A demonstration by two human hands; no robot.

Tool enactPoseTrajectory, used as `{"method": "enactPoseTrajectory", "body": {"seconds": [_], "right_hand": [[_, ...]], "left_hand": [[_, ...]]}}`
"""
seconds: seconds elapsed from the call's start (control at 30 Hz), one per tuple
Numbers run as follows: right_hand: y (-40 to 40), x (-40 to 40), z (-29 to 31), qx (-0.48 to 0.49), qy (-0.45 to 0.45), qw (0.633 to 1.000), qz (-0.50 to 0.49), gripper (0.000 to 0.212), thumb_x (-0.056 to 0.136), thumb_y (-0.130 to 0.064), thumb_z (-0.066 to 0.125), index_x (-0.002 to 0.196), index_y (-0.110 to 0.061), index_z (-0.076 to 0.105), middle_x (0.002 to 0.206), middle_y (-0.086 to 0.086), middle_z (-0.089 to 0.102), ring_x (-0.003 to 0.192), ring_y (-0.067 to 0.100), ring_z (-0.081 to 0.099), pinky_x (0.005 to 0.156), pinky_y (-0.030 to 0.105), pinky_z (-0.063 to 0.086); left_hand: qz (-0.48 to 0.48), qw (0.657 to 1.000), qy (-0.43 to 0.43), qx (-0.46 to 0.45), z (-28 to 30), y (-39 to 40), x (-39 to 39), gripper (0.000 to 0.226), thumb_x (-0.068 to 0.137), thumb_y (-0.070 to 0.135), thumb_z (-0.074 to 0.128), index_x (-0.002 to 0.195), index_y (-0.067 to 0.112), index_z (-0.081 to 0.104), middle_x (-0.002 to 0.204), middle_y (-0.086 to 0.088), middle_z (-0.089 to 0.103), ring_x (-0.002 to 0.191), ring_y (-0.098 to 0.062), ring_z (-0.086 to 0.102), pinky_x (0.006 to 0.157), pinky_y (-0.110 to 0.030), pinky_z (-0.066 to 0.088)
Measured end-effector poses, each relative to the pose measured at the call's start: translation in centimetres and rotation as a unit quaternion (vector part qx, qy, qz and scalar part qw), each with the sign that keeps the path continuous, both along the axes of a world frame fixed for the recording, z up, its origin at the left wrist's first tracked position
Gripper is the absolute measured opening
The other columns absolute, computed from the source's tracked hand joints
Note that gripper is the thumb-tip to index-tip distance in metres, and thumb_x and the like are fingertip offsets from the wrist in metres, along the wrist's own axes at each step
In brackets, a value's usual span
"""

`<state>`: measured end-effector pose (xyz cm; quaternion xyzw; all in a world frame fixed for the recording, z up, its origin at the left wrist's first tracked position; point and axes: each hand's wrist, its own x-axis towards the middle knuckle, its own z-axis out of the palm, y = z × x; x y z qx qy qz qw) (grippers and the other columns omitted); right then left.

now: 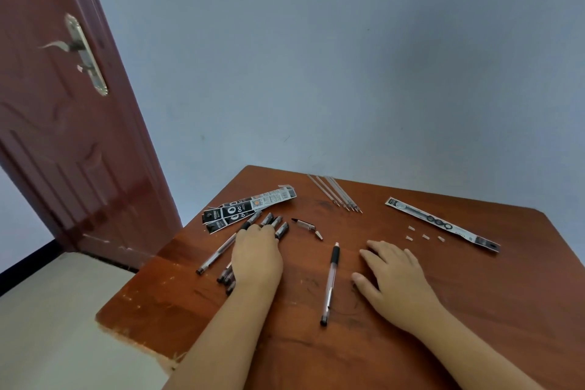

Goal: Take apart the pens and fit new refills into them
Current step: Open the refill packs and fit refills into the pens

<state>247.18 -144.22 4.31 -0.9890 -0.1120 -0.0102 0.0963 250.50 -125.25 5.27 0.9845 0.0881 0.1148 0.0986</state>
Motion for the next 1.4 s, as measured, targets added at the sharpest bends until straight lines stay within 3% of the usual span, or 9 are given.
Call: {"method": "enactPoseTrajectory", "body": {"seconds": [0.3,0.43,0.53,0.63,0.8,0.93,1.13,1.3,1.4], "right_hand": [[0.0,0.0,0.2,0.008,-0.004,1.0,0.005,0.051,0.093,-0.045,0.029,0.138,-0.023,0.024,0.149,-0.006,0.017,0.137,0.012,0.01,0.113,0.036,0.006],[-0.4,0.1,0.0,0.061,-0.02,0.998,0.018,0.047,0.092,-0.041,0.036,0.135,-0.021,0.033,0.145,-0.004,0.029,0.134,0.011,0.02,0.113,0.036,0.011],[-1.7,0.1,0.3,0.152,-0.074,0.986,0.001,0.043,0.089,-0.037,0.044,0.125,-0.015,0.048,0.133,0.003,0.048,0.125,0.016,0.038,0.109,0.039,0.026],[-4.0,0.8,1.3,0.175,-0.136,0.973,-0.068,0.035,0.086,-0.025,0.052,0.114,-0.006,0.058,0.12,0.012,0.059,0.115,0.025,0.048,0.099,0.035,0.031],[-8.9,3.8,2.0,0.049,-0.096,0.976,-0.188,0.037,0.085,-0.011,0.048,0.122,-0.011,0.05,0.129,0.01,0.05,0.118,0.03,0.042,0.1,0.042,0.032],[-11.7,5.2,1.3,0.029,-0.033,0.975,-0.218,0.035,0.086,-0.008,0.045,0.12,-0.01,0.052,0.125,0.014,0.05,0.114,0.033,0.044,0.095,0.044,0.039],[-11.5,5.3,0.7,-0.077,-0.105,0.972,-0.194,0.025,0.088,-0.008,0.041,0.102,-0.003,0.061,0.106,0.015,0.057,0.098,0.032,0.049,0.073,0.035,0.039],[-11.1,4.5,1.6,-0.021,-0.148,0.96,-0.236,0.018,0.086,-0.004,0.04,0.086,0.003,0.056,0.092,0.019,0.056,0.085,0.034,0.05,0.062,0.032,0.03],[-10.4,3.0,2.4,0.127,-0.176,0.947,-0.235,0.02,0.087,-0.005,0.043,0.091,0.003,0.061,0.092,0.018,0.06,0.084,0.033,0.051,0.063,0.03,0.03]], "left_hand": [[-0.008,0.999,-0.049,-0.005,-0.3,0.3,0.0,0.027,0.095,0.019,0.039,0.117,0.017,0.054,0.119,-0.001,0.052,0.11,-0.019,0.041,0.088,-0.026,0.035],[-0.126,0.986,-0.103,-0.034,-0.3,-0.7,-0.7,0.031,0.094,0.026,0.042,0.121,0.018,0.055,0.124,0.001,0.053,0.117,-0.017,0.039,0.097,-0.024,0.028],[-0.22,0.971,-0.075,-0.048,-0.4,-1.6,-1.1,0.036,0.094,0.032,0.044,0.128,0.022,0.048,0.134,0.005,0.046,0.126,-0.013,0.033,0.103,-0.022,0.021],[-0.225,0.973,-0.008,-0.042,-0.6,-1.5,-1.0,0.048,0.094,0.041,0.037,0.139,0.023,0.033,0.148,0.005,0.028,0.136,-0.013,0.019,0.109,-0.026,0.016],[-0.217,0.968,0.117,0.04,-1.2,-1.5,-0.7,0.055,0.095,0.048,0.022,0.144,0.025,0.013,0.154,0.0,0.005,0.141,-0.017,0.0,0.113,-0.033,0.004],[-0.215,0.967,0.125,0.053,-1.4,-1.7,-0.5,0.055,0.095,0.049,0.02,0.144,0.026,0.01,0.154,0.0,0.002,0.141,-0.017,-0.002,0.113,-0.034,0.003],[-0.218,0.967,0.12,0.05,-1.3,-1.9,-0.7,0.055,0.095,0.048,0.02,0.144,0.026,0.009,0.154,0.001,0.002,0.141,-0.017,-0.002,0.113,-0.034,0.003],[-0.215,0.972,0.068,0.059,-1.3,-2.0,-1.0,0.053,0.095,0.045,0.028,0.143,0.023,0.021,0.153,0.0,0.013,0.14,-0.018,0.01,0.113,-0.034,0.012],[-0.277,0.958,-0.068,0.02,-0.6,-2.5,-1.7,0.039,0.089,0.032,0.048,0.121,0.012,0.056,0.13,-0.009,0.052,0.118,-0.026,0.051,0.094,-0.036,0.044]]}}
